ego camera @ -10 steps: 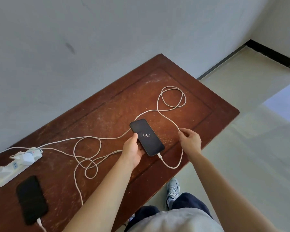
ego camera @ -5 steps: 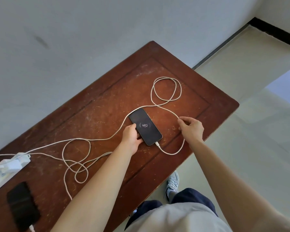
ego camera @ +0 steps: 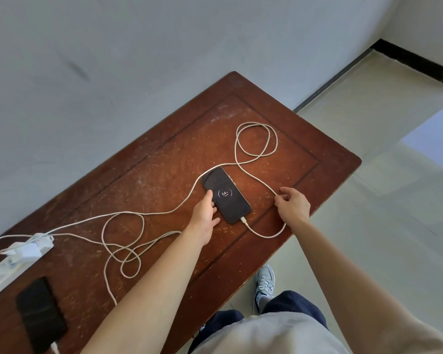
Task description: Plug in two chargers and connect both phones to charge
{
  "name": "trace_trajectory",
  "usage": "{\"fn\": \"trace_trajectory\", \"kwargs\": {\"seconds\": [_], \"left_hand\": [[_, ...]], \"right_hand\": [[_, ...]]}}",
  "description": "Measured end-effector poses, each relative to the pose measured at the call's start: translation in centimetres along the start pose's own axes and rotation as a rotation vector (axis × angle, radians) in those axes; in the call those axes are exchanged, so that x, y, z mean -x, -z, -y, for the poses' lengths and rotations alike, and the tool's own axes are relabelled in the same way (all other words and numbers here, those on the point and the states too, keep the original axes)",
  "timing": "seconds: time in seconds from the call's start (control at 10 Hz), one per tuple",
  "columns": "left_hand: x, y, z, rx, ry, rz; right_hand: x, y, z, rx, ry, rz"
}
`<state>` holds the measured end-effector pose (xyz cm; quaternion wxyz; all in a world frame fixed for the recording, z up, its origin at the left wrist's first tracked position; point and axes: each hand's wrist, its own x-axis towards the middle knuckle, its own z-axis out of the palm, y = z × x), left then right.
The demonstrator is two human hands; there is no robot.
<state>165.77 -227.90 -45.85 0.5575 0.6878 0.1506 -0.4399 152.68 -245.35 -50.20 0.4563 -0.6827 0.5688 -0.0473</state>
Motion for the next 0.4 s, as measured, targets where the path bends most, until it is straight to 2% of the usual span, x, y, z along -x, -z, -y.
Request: {"fn": "trace_trajectory", "kwargs": {"seconds": [0.1,0.2,0.3,0.4], "left_hand": [[1.4,1.6,-0.2,-0.179,-0.087,-0.003],[3.0,4.7,0.1,-0.603,-0.436,-0.057],[3.4,8.1,1.6,-1.121,-0.616,-0.199],[3.3,10.2,4.0,-1.336,-0.536,-0.163]], "right_hand": [[1.0,0.5,1.4,0.060,0.042,0.019],[2.5,0.9,3.9,0.068,0.150,0.012],[5.5,1.7,8.0,-0.062,0.259,0.016],[8.9,3.6,14.1,-0.513,0.421,0.112]]}}
